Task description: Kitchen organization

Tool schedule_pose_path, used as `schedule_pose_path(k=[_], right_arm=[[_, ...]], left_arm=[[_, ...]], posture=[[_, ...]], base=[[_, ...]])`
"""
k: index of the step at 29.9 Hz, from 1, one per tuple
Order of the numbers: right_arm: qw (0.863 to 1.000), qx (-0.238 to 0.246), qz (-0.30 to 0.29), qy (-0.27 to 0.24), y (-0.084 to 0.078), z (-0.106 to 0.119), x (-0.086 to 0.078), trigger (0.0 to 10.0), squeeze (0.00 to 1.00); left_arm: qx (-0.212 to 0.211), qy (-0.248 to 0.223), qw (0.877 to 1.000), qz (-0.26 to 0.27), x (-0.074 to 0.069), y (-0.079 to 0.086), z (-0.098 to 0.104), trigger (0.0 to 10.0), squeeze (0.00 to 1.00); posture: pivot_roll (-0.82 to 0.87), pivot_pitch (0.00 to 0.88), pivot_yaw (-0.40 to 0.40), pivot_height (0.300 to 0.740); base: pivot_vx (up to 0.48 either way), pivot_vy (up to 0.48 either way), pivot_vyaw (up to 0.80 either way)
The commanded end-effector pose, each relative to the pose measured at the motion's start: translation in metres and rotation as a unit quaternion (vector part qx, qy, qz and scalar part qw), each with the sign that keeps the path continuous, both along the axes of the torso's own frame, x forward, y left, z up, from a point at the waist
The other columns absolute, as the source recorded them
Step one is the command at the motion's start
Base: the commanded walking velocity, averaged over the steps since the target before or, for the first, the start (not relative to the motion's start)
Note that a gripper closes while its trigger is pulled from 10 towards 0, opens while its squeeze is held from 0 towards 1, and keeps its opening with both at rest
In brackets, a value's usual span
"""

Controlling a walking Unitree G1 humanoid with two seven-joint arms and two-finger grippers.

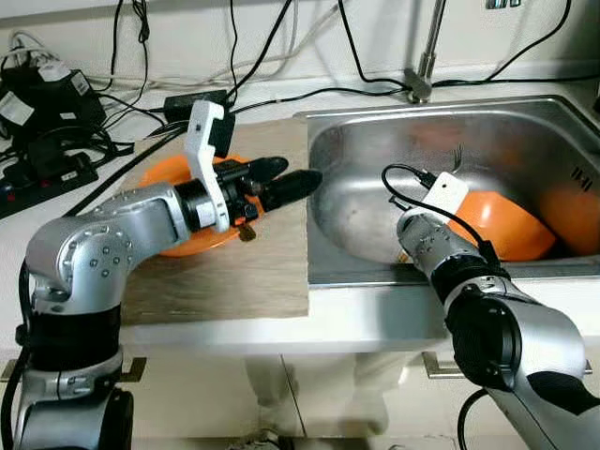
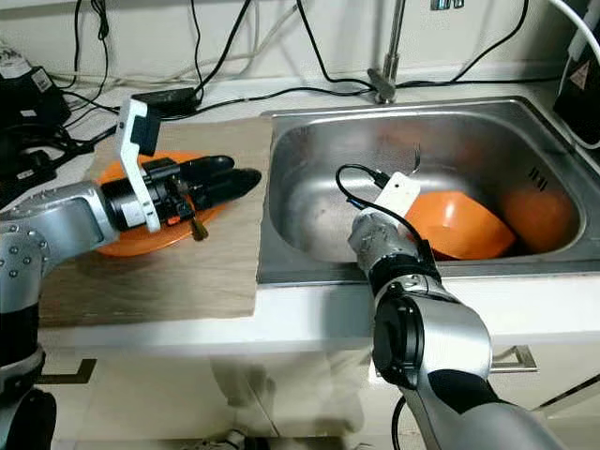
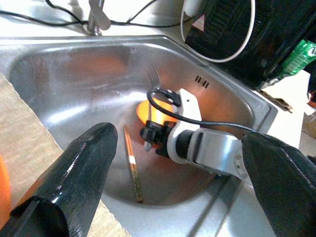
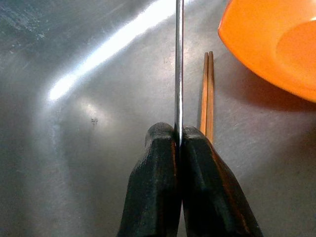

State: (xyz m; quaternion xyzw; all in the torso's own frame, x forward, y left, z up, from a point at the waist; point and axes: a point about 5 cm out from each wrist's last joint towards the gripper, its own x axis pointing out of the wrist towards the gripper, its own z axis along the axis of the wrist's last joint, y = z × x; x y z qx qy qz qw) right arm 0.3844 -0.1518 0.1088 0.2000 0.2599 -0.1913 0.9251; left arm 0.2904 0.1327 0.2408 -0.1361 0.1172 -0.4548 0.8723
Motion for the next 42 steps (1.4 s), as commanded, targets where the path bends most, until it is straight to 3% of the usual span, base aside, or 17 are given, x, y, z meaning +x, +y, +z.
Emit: schedule_pose_path(k=[1,2,3,18,19,27,32,35,37,38,39,40,42], right_arm=[[1.000,-0.008,0.006,0.025,0.002,-0.013,-0.007,10.0,0.42],[1.000,-0.008,0.006,0.025,0.002,-0.013,-0.007,10.0,0.42],[1.000,-0.007,0.006,0.023,0.002,-0.013,-0.007,10.0,1.00],[1.000,-0.018,0.019,0.006,0.008,-0.006,-0.003,10.0,1.00],[0.999,-0.032,0.027,-0.003,0.009,-0.002,-0.001,10.0,0.00],[0.993,-0.088,0.060,-0.053,0.015,0.024,0.012,10.0,0.00],[0.976,-0.125,0.106,-0.140,0.030,0.071,0.028,10.0,0.00],[0.970,-0.130,0.121,-0.166,0.035,0.085,0.032,10.0,0.00],[0.962,-0.139,0.138,-0.188,0.040,0.095,0.034,10.0,0.00],[0.953,-0.146,0.162,-0.209,0.046,0.105,0.036,10.0,0.00],[0.933,-0.168,0.209,-0.240,0.055,0.118,0.038,10.0,0.00],[0.933,-0.168,0.209,-0.240,0.055,0.118,0.038,10.0,0.00],[0.915,-0.189,0.243,-0.259,0.059,0.124,0.038,10.0,0.00]], left_arm=[[0.006,-0.004,1.000,0.006,-0.003,0.005,0.003,10.0,0.00],[0.006,-0.004,1.000,0.006,-0.003,0.005,0.003,10.0,0.00],[0.007,-0.004,1.000,0.007,-0.004,0.005,0.003,10.0,0.00],[0.015,-0.006,1.000,0.016,-0.005,0.009,0.004,10.0,0.00],[0.015,-0.006,1.000,0.016,-0.005,0.009,0.004,10.0,0.00],[0.015,-0.016,1.000,0.023,-0.001,0.008,0.003,10.0,0.00],[0.002,-0.033,0.999,0.034,0.008,0.005,0.005,10.0,0.00],[0.000,-0.037,0.999,0.039,0.011,0.004,0.005,10.0,0.00],[-0.003,-0.041,0.998,0.044,0.013,0.004,0.005,10.0,0.00],[-0.005,-0.047,0.998,0.049,0.015,0.004,0.005,10.0,0.00],[-0.011,-0.056,0.996,0.065,0.021,0.005,0.005,10.0,0.00],[-0.011,-0.056,0.996,0.065,0.021,0.005,0.005,10.0,0.00],[-0.018,-0.063,0.994,0.086,0.027,0.006,0.003,10.0,0.00]], posture=[[0.00,0.084,0.132,0.740],[0.00,0.084,0.132,0.740],[0.00,0.083,0.131,0.740],[0.00,0.076,0.121,0.740],[0.00,0.072,0.119,0.740],[-0.01,0.040,0.108,0.740],[-0.03,0.000,0.095,0.740],[-0.04,0.000,0.091,0.740],[-0.04,0.000,0.089,0.740],[-0.04,0.000,0.086,0.740],[-0.05,0.000,0.079,0.740],[-0.05,0.000,0.079,0.740],[-0.05,0.000,0.073,0.740]], base=[[0.000,0.000,0.00],[0.000,0.000,0.00],[0.000,0.000,0.00],[0.000,0.000,0.00],[0.000,0.000,0.00],[0.000,0.000,0.00],[0.000,0.000,0.00],[0.000,0.000,0.00],[0.000,0.000,0.00],[0.000,0.000,0.00],[0.000,0.000,0.00],[0.000,0.000,0.00],[0.000,0.000,0.00]])
